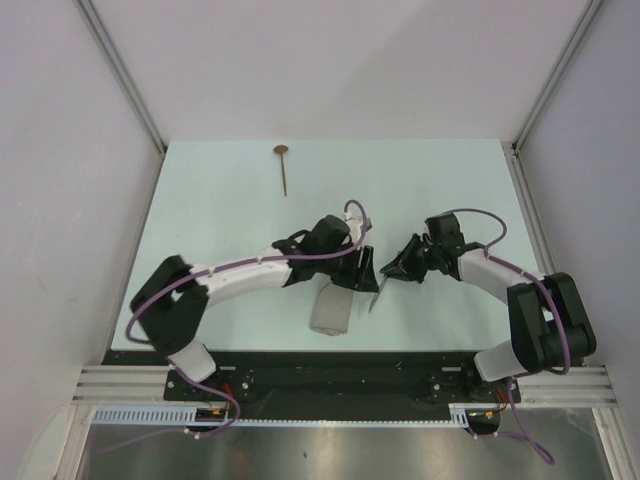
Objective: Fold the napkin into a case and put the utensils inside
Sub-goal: Pass from the left arm to the right, then pass from the right arm to the left
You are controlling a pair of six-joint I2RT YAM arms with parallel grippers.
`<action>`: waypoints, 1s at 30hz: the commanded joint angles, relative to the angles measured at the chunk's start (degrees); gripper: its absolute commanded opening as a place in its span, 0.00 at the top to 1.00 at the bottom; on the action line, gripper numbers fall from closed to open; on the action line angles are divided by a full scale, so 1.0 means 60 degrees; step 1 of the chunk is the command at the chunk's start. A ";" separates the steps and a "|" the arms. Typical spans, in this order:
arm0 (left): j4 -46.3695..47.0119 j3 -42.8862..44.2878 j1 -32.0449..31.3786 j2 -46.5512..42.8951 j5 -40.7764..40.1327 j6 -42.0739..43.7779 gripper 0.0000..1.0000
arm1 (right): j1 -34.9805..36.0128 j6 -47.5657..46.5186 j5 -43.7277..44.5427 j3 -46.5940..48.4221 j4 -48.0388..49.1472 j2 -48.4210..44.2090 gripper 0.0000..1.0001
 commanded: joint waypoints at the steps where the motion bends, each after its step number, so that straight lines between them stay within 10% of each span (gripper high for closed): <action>1: 0.0422 -0.1268 -0.0010 -0.1878 -0.0044 -0.0155 0.40 | 0.0860 0.0623 0.0665 0.0787 -0.0681 -0.0524 1.00; 14: 0.0759 -0.3675 -0.0010 -0.3695 0.0264 -0.0814 0.56 | 0.2764 0.1592 0.1779 0.1798 -0.0799 -0.0071 1.00; 22: 0.1183 -0.4070 0.0165 -0.3842 0.0615 -0.0888 0.96 | 0.3425 0.1432 0.1839 0.2195 -0.0507 0.0266 1.00; 26: 0.1884 -0.4874 0.0968 -0.4603 0.1024 -0.1471 1.00 | 0.3425 0.0803 0.1210 0.1712 0.0502 -0.0260 0.60; 30: 0.1978 -0.5448 0.1586 -0.5801 0.0940 -0.1796 1.00 | 0.3440 0.0406 0.1574 0.1316 0.0302 -0.1139 0.42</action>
